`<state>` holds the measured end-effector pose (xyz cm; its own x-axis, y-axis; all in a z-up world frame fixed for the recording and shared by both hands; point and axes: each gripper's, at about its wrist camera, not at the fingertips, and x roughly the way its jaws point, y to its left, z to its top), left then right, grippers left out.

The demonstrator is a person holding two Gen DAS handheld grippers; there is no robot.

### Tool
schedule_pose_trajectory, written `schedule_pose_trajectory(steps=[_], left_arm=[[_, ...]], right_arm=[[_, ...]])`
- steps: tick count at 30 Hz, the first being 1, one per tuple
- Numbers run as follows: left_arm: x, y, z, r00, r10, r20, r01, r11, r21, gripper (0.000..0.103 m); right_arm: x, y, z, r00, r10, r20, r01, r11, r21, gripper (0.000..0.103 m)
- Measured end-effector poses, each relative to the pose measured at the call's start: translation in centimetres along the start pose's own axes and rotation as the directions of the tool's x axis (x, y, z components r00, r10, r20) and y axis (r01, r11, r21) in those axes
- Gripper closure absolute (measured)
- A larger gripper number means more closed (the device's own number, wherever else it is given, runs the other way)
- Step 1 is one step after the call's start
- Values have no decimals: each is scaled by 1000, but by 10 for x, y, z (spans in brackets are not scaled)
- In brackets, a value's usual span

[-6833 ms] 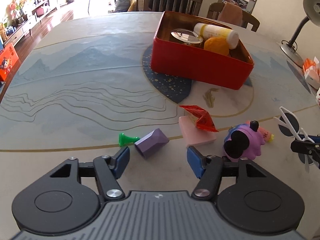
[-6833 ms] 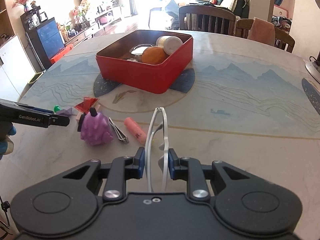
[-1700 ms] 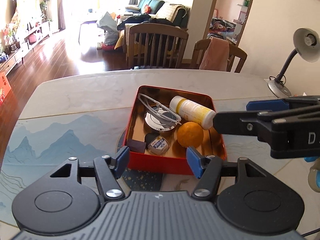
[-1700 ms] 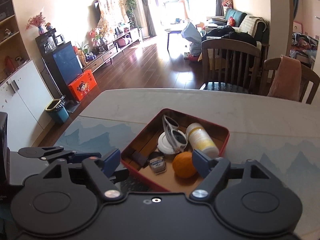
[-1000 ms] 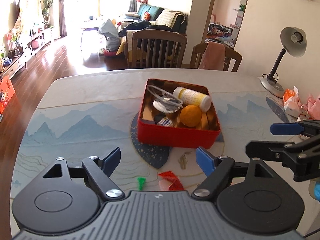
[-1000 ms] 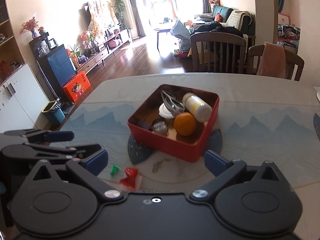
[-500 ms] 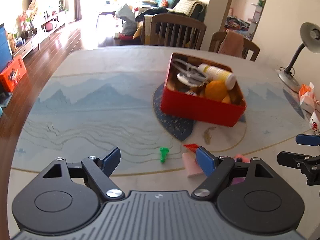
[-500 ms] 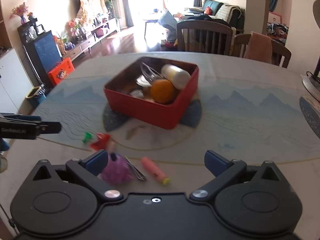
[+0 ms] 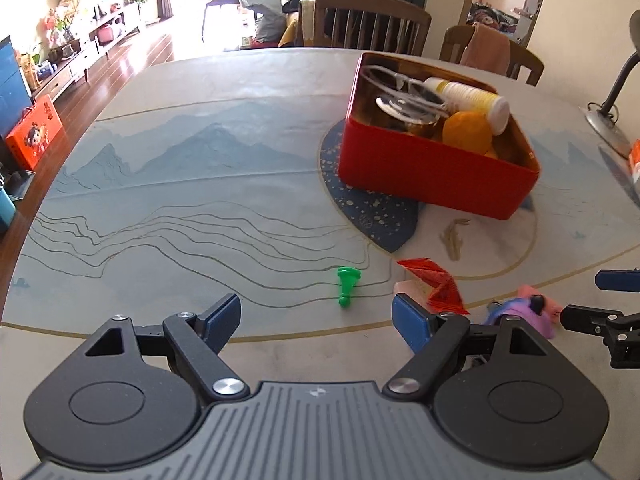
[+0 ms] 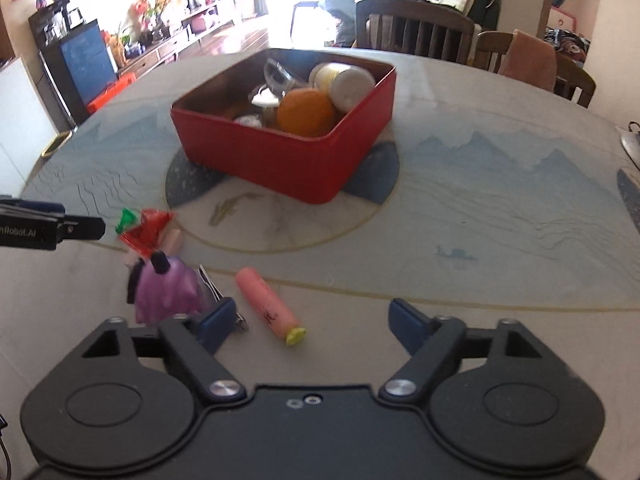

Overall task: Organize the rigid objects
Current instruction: 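Withdraw both tools from the tin toward the green pawn and pink tube, then grasp the green pawn with the left tool while the right tool grasps the pink tube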

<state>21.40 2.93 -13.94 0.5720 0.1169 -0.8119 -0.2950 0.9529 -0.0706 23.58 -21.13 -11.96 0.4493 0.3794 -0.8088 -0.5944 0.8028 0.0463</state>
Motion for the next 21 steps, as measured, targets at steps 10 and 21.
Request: schedule_pose_trajectory(steps=[10, 21], left_arm=[[23, -4, 4, 999, 28, -16, -28, 1000, 10, 31], [29, -22, 6, 1000, 29, 6, -29, 995, 91, 63]], right_arm=[[17, 1, 4, 999, 23, -27, -25, 998, -61, 53], [20, 8, 9, 1000, 25, -9, -26, 993, -115, 74]])
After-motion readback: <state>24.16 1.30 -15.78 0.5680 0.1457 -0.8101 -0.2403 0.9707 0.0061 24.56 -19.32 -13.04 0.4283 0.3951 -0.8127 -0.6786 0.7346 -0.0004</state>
